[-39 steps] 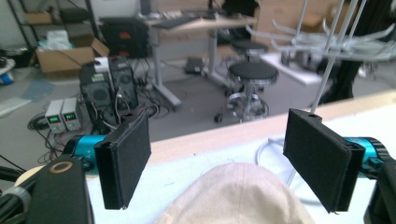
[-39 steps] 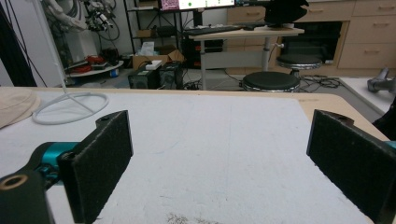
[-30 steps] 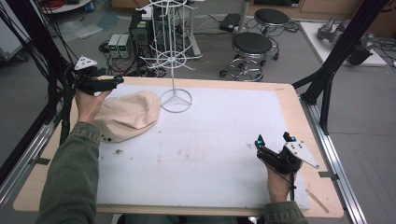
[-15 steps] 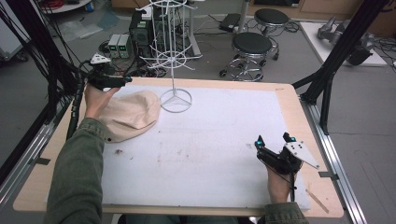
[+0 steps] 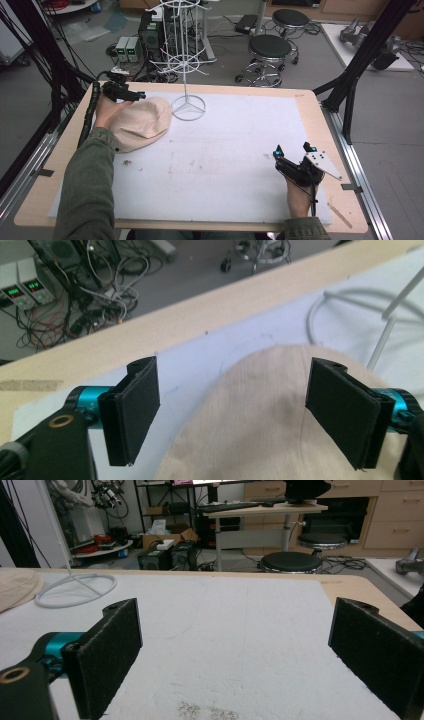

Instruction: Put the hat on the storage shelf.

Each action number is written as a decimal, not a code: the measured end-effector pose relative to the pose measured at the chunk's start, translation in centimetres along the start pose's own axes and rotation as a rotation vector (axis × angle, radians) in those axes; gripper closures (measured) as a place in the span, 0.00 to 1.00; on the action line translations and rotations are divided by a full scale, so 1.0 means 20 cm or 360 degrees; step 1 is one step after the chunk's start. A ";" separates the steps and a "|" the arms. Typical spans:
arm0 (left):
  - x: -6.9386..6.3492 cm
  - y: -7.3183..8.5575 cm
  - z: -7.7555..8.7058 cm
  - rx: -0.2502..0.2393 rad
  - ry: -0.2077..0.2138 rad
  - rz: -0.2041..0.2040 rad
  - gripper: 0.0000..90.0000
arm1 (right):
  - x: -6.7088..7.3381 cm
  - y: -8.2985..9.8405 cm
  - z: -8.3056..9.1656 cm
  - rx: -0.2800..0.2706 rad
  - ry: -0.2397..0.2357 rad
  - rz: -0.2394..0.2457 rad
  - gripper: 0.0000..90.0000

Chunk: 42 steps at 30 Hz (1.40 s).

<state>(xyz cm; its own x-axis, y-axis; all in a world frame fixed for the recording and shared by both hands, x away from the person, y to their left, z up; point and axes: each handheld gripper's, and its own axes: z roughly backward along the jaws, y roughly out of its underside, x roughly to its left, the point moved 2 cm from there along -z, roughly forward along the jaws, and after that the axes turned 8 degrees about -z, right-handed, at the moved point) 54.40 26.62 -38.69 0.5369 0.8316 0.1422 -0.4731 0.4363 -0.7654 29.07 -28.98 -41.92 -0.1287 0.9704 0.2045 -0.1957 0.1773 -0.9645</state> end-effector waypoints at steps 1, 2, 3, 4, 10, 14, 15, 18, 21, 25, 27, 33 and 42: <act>0.00 0.01 -0.01 0.0017 0.0007 0.0002 0.24 | 0.00 0.00 0.00 0.0001 0.0000 0.0002 0.07; 0.00 0.01 -0.01 0.0022 0.0008 0.0000 0.24 | 0.00 0.00 0.00 0.0001 0.0000 0.0006 0.07; 0.00 0.01 -0.01 0.0030 0.0010 0.0007 0.24 | 0.00 0.00 0.00 -0.0001 0.0000 0.0004 0.07; 0.01 0.01 -0.02 0.0032 0.0014 0.0014 0.24 | 0.00 0.00 0.00 0.0006 0.0001 -0.0001 0.07; 0.00 0.03 -0.04 0.0095 0.0044 -0.0001 0.25 | 0.00 0.00 0.00 0.0006 -0.0002 -0.0001 0.07; 0.00 0.06 -0.08 0.0171 0.0070 -0.0004 0.25 | 0.00 0.00 0.01 0.0009 -0.0001 0.0001 0.07; -0.01 0.07 -0.09 0.0190 0.0075 -0.0016 0.25 | 0.00 0.00 0.01 0.0012 -0.0001 0.0001 0.07; -0.01 0.08 -0.12 0.0242 0.0084 -0.0039 0.25 | -0.01 0.00 0.00 0.0013 0.0001 -0.0004 0.07; -0.01 0.10 -0.14 0.0281 0.0092 -0.0022 0.25 | 0.00 0.00 0.01 0.0019 -0.0001 -0.0002 0.07; -0.01 0.12 -0.16 0.0306 0.0094 -0.0029 0.25 | 0.00 0.00 0.01 0.0023 -0.0007 0.0002 0.07; -0.01 0.12 -0.16 0.0309 0.0100 -0.0028 0.25 | -0.01 0.00 0.01 0.0025 -0.0009 0.0004 0.07; -0.01 0.14 -0.17 0.0338 0.0122 -0.0009 0.25 | -0.01 0.00 0.01 0.0030 -0.0002 0.0005 0.07; -0.01 0.17 -0.19 0.0397 0.0178 0.0002 0.29 | -0.02 0.00 0.02 0.0029 0.0018 0.0006 0.07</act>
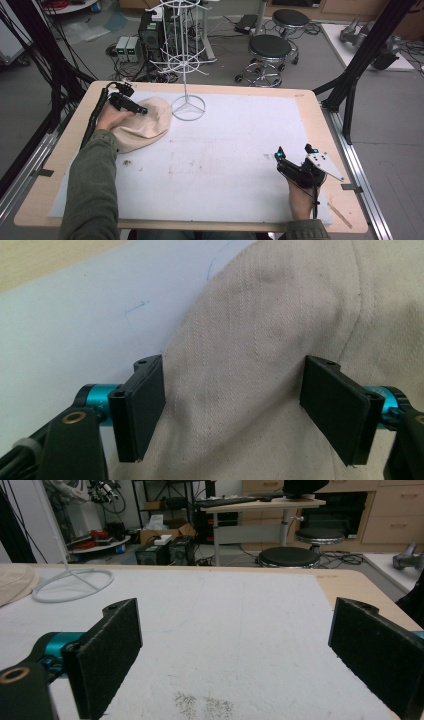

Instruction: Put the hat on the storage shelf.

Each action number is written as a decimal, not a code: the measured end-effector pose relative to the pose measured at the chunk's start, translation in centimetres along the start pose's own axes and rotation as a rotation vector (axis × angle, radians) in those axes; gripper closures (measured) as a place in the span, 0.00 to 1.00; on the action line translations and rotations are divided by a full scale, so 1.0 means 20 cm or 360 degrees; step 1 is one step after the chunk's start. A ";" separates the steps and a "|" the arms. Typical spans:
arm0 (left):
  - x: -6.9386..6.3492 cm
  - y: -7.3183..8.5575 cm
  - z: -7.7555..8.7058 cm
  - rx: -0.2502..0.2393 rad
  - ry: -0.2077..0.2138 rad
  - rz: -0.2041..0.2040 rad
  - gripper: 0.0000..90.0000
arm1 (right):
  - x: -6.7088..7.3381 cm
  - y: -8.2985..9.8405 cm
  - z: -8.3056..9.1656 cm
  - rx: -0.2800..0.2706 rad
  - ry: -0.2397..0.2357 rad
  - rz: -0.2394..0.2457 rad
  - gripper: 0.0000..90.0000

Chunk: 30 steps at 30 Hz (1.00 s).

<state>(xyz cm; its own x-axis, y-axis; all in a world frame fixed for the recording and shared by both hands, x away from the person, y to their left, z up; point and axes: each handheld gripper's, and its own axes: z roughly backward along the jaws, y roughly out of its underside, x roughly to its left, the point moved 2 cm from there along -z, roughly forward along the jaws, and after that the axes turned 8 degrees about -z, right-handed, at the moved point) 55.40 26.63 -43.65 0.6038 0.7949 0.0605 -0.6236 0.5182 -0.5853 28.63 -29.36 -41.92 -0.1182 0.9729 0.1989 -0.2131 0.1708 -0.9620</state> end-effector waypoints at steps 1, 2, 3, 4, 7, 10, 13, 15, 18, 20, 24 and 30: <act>0.00 0.00 0.00 0.0007 0.0008 0.0000 0.30 | 0.00 0.00 0.00 -0.0002 -0.0001 0.0002 0.07; 0.00 0.01 0.00 0.0008 0.0015 0.0003 0.30 | 0.00 0.00 0.00 -0.0002 -0.0001 0.0002 0.07; 0.00 0.01 -0.01 0.0008 0.0016 0.0006 0.31 | 0.00 0.00 0.00 -0.0001 -0.0001 0.0005 0.07; 0.00 0.01 -0.01 0.0015 0.0022 -0.0007 0.31 | 0.00 0.00 0.01 -0.0001 0.0004 0.0004 0.07; -0.01 0.02 -0.01 0.0026 0.0010 -0.0023 0.37 | 0.00 0.00 0.01 0.0001 0.0012 -0.0004 0.07; -0.03 0.01 -0.01 0.0065 -0.0056 -0.0082 0.41 | -0.01 0.00 0.01 0.0001 0.0015 0.0000 0.07; -0.04 0.00 -0.01 0.0089 -0.0095 -0.0119 0.46 | -0.01 0.00 0.02 -0.0006 0.0016 -0.0006 0.07; -0.04 0.00 -0.01 0.0096 -0.0107 -0.0122 0.49 | -0.01 0.00 0.02 -0.0010 0.0019 -0.0004 0.07; -0.04 0.00 -0.01 0.0100 -0.0135 -0.0135 0.56 | -0.01 -0.01 0.02 -0.0015 0.0021 -0.0016 0.07; -0.03 0.00 0.00 0.0094 -0.0193 -0.0161 0.66 | -0.01 -0.01 0.02 -0.0012 0.0021 -0.0017 0.07; -0.04 0.01 0.00 0.0062 -0.0249 -0.0168 0.79 | -0.01 0.00 0.02 -0.0011 0.0017 -0.0013 0.07; -0.05 -0.01 0.01 0.0074 -0.0350 -0.0174 0.87 | -0.01 -0.01 0.02 -0.0014 0.0022 -0.0018 0.07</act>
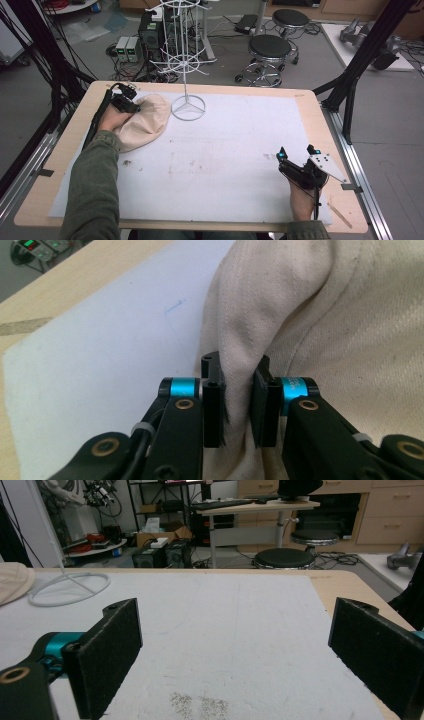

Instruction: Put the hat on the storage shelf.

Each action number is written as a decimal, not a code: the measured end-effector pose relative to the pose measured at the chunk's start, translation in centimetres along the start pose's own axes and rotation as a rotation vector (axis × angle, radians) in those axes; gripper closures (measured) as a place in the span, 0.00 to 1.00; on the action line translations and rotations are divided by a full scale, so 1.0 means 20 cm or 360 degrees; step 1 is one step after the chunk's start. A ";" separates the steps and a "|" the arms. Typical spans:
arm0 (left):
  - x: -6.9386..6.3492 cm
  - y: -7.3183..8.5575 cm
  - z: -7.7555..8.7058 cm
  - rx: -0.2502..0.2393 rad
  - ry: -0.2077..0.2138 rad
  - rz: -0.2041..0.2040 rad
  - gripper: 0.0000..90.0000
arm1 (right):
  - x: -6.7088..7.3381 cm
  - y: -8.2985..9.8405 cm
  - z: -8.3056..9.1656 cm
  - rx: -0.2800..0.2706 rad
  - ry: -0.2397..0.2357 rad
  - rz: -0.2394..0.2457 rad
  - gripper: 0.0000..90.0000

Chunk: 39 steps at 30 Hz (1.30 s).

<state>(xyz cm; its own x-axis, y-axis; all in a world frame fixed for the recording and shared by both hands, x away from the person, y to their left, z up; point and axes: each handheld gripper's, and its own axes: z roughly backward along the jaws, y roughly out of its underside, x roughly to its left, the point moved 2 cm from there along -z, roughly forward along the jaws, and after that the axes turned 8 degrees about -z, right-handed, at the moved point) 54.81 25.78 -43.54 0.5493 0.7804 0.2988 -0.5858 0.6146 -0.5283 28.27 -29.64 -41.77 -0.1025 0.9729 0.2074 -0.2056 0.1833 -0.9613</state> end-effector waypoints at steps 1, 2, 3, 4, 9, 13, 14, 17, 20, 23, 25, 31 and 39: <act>0.00 0.00 0.00 -0.0006 -0.0004 0.0012 0.88 | 0.00 0.00 0.00 0.0000 -0.0001 -0.0001 0.07; 0.00 0.01 0.00 -0.0016 -0.0013 0.0015 0.88 | 0.00 0.00 0.00 0.0000 -0.0001 -0.0002 0.07; 0.00 0.01 0.00 -0.0028 -0.0019 0.0035 0.89 | 0.00 0.00 0.00 0.0004 -0.0008 -0.0005 0.07; 0.00 0.01 0.00 -0.0030 -0.0019 0.0033 0.89 | 0.00 0.00 0.00 0.0004 -0.0008 -0.0005 0.07; -0.02 0.01 0.01 -0.0025 -0.0064 0.0004 0.90 | -0.01 0.00 0.00 0.0009 -0.0006 -0.0016 0.07; -0.02 0.02 0.04 -0.0049 -0.0040 0.0022 0.90 | -0.01 0.00 0.00 0.0009 -0.0008 -0.0021 0.07; -0.01 0.03 0.06 -0.0056 -0.0046 0.0031 0.90 | -0.01 0.00 0.00 0.0009 -0.0009 -0.0024 0.07; 0.00 0.04 0.11 -0.0105 -0.0031 0.0058 0.89 | -0.01 0.00 0.00 0.0007 -0.0008 -0.0020 0.07; 0.02 0.07 0.18 -0.0179 -0.0014 0.0112 0.89 | -0.01 0.00 0.00 -0.0001 -0.0008 -0.0032 0.07; 0.05 0.09 0.25 -0.0248 0.0013 0.0176 0.89 | -0.01 -0.01 0.00 -0.0012 -0.0005 -0.0041 0.07; 0.07 0.10 0.30 -0.0297 0.0013 0.0217 0.89 | -0.02 -0.01 0.00 -0.0018 -0.0003 -0.0046 0.07; 0.07 0.12 0.40 -0.0402 0.0018 0.0261 0.89 | -0.02 -0.01 -0.01 -0.0030 -0.0008 -0.0069 0.07; 0.05 0.14 0.48 -0.0516 0.0024 0.0300 0.89 | -0.01 -0.01 -0.02 -0.0020 -0.0029 -0.0087 0.07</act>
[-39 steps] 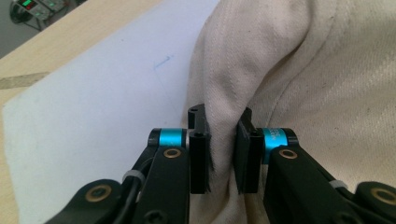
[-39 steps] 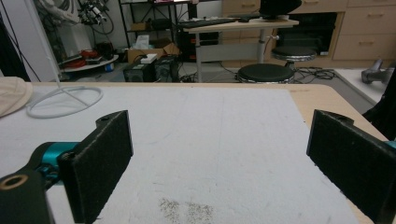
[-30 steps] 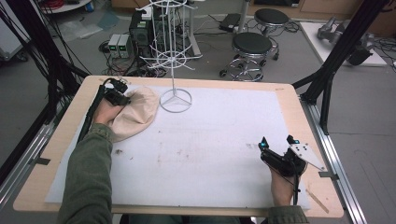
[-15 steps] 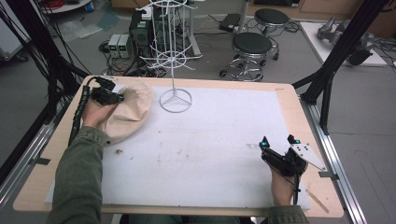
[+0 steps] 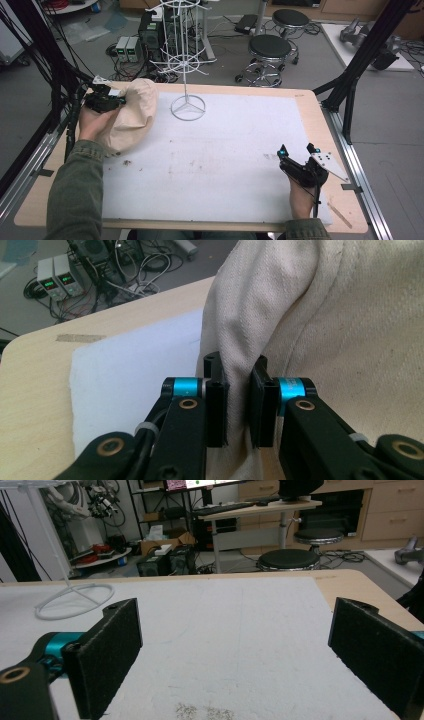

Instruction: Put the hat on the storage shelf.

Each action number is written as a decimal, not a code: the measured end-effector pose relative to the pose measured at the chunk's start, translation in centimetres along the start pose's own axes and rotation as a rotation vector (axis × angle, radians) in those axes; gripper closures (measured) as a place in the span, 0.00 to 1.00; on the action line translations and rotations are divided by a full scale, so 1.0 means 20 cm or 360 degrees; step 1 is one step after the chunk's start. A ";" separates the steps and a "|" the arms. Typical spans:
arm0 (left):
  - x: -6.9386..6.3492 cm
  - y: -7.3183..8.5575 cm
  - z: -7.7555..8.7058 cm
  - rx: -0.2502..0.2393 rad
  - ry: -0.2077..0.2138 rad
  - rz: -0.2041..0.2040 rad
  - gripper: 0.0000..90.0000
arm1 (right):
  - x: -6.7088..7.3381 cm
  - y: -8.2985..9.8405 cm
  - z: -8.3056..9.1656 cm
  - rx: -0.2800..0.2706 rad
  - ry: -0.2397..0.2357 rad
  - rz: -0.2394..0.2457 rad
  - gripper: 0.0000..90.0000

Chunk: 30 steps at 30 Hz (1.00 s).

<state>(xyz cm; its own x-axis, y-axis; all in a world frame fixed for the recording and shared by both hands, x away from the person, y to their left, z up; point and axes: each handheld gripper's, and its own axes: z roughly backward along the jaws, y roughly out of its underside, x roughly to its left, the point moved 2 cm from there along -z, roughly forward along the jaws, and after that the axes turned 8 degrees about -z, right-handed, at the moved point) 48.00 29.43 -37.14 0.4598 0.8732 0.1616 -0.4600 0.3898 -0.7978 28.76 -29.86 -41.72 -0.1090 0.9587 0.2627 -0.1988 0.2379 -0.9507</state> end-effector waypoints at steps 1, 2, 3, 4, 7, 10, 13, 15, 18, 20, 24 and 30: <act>0.00 0.00 0.01 -0.0017 0.0003 0.0006 0.89 | 0.00 0.00 0.00 -0.0001 -0.0002 0.0003 0.07; 0.00 0.00 0.02 -0.0037 0.0002 0.0017 0.89 | 0.00 0.00 0.00 -0.0002 -0.0002 0.0002 0.07; -0.01 0.00 0.04 -0.0054 0.0005 0.0026 0.89 | 0.00 0.00 0.00 -0.0008 -0.0004 0.0001 0.07; -0.01 0.00 0.05 -0.0073 0.0009 0.0044 0.89 | 0.00 0.00 0.00 -0.0007 -0.0006 0.0005 0.07; -0.01 -0.01 0.10 -0.0143 -0.0003 0.0079 0.89 | 0.00 0.00 0.00 -0.0006 -0.0008 0.0002 0.07; -0.01 -0.01 0.15 -0.0213 0.0010 0.0119 0.89 | 0.00 0.00 0.00 -0.0006 -0.0010 0.0006 0.07; -0.01 -0.01 0.20 -0.0279 0.0015 0.0146 0.89 | 0.00 0.00 0.00 -0.0005 -0.0011 0.0005 0.07; -0.02 -0.02 0.23 -0.0318 0.0007 0.0161 0.89 | 0.00 0.00 0.00 -0.0003 -0.0012 0.0003 0.07; -0.02 -0.03 0.27 -0.0361 -0.0005 0.0163 0.89 | 0.00 0.00 0.00 -0.0002 -0.0016 -0.0002 0.07; -0.02 -0.04 0.29 -0.0395 -0.0019 0.0177 0.89 | 0.00 0.00 0.01 -0.0006 -0.0014 -0.0003 0.07; -0.01 -0.05 0.33 -0.0438 -0.0021 0.0222 0.89 | 0.00 0.00 0.00 -0.0001 -0.0016 -0.0001 0.07; 0.00 -0.09 0.40 -0.0534 -0.0082 0.0177 0.89 | 0.00 0.00 0.00 0.0003 -0.0015 -0.0001 0.07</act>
<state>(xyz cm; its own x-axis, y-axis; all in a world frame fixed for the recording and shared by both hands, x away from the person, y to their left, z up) 42.70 31.02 -31.12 0.3783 0.9218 0.0850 -0.2261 0.1810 -0.9572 28.68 -29.77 -41.70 -0.1181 0.9570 0.2649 -0.2006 0.2383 -0.9502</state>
